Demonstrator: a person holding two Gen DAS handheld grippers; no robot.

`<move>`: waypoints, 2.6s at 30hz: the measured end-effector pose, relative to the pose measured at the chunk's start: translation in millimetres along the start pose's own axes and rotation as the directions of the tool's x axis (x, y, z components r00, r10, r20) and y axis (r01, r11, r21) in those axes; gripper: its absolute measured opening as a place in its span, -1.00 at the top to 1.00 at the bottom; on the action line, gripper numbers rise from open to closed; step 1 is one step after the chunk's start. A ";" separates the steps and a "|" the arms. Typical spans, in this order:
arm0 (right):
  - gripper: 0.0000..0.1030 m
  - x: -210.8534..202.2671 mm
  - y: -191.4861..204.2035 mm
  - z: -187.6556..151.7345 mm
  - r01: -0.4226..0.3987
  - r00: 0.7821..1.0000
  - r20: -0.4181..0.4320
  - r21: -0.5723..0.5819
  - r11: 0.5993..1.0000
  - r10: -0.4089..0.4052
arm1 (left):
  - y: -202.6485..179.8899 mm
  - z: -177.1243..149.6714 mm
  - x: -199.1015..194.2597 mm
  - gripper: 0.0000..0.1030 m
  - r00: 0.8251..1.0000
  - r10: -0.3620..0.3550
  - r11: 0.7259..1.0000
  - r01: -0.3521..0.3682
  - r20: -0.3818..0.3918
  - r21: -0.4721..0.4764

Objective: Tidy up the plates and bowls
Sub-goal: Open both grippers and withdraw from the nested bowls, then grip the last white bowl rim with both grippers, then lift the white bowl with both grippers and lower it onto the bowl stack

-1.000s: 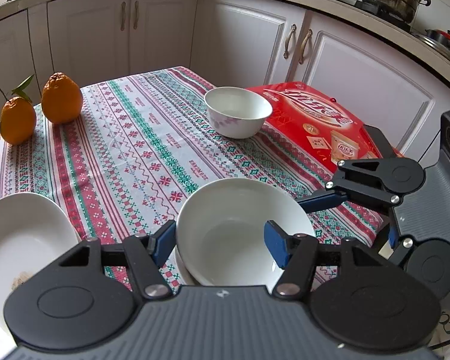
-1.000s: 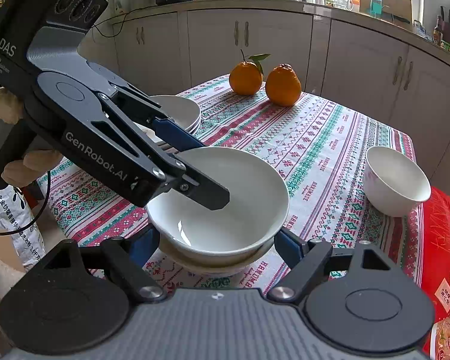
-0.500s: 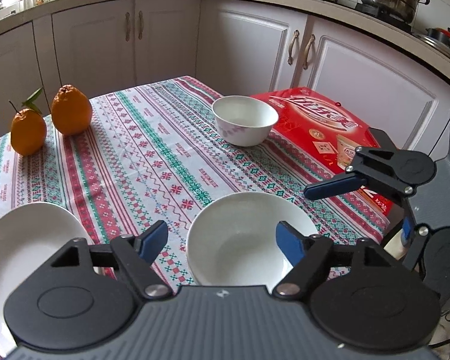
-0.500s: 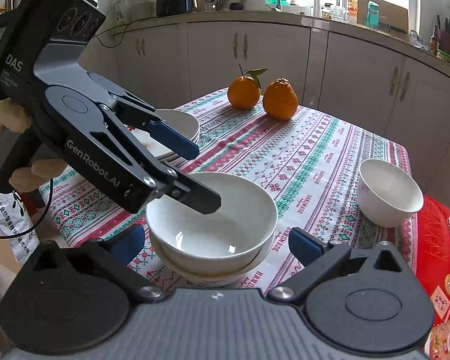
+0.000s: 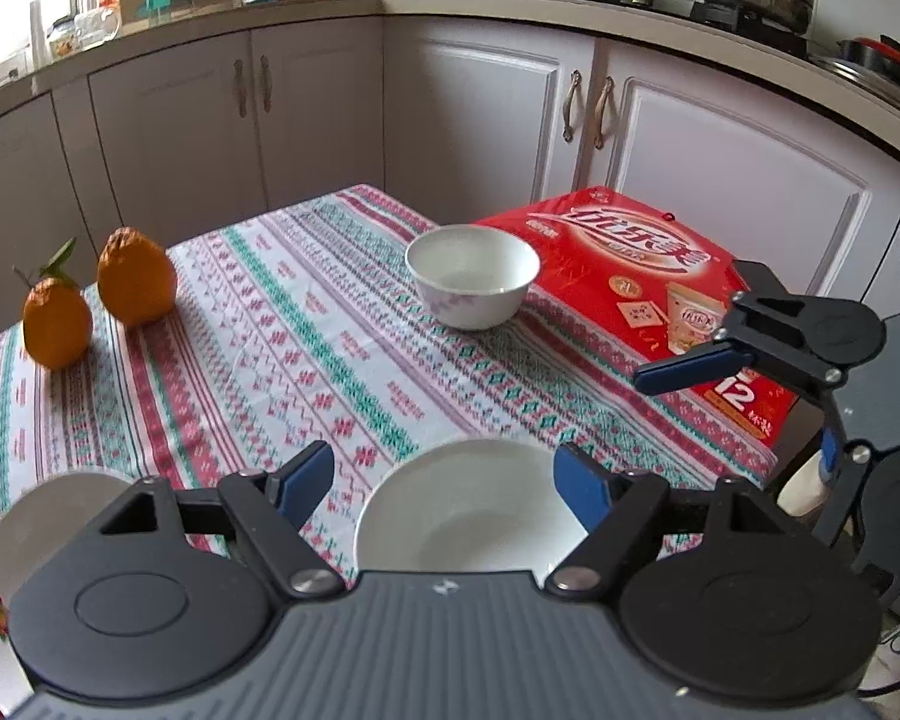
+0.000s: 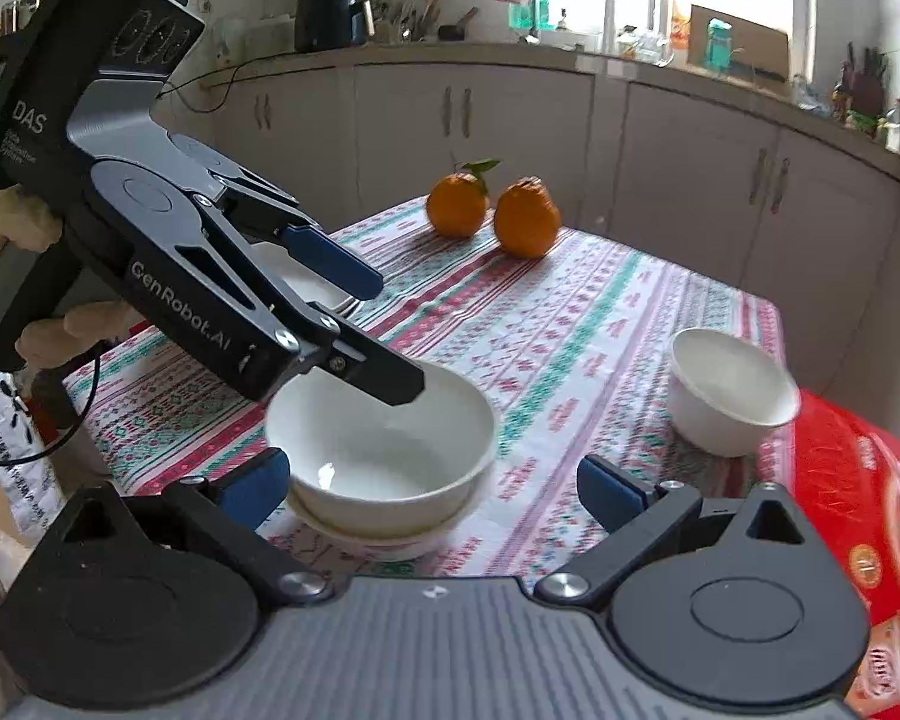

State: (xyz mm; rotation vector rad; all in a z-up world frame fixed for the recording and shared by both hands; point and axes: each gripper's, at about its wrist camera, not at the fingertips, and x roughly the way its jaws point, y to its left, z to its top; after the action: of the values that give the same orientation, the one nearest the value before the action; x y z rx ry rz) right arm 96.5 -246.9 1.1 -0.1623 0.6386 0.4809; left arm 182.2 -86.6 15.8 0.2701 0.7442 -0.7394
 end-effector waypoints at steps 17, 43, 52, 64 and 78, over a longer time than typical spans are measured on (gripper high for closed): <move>-1.00 -5.3 -94.3 -9.7 0.172 0.985 -0.003 0.071 0.983 -0.172 | -17.3 67.8 56.6 -0.80 1.000 0.011 0.990 -0.008 -0.024 0.143; -1.00 94.5 -180.4 6.3 0.106 0.991 -0.084 0.008 0.994 -0.105 | 11.4 122.4 191.0 -0.57 0.989 -0.045 0.997 0.054 -0.141 0.061; -0.86 115.2 -186.4 8.7 0.099 0.992 -0.082 -0.015 0.995 -0.100 | 14.0 125.6 213.7 -0.25 0.982 -0.083 0.995 0.090 -0.171 0.037; -0.71 118.9 -187.3 9.1 0.084 0.992 -0.096 0.015 0.996 -0.082 | 13.8 126.7 217.9 -0.19 0.977 -0.105 0.993 0.112 -0.188 0.027; -0.71 80.1 -164.8 20.8 0.075 0.994 -0.085 0.013 0.997 -0.074 | 2.1 122.4 169.9 -0.19 0.983 -0.121 0.991 0.127 -0.140 0.033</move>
State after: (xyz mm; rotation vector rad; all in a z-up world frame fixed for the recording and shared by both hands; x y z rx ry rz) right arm 242.3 -355.2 -31.0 -0.1915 0.7159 0.3984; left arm 332.0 -229.5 -15.1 0.3169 0.8828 -0.8615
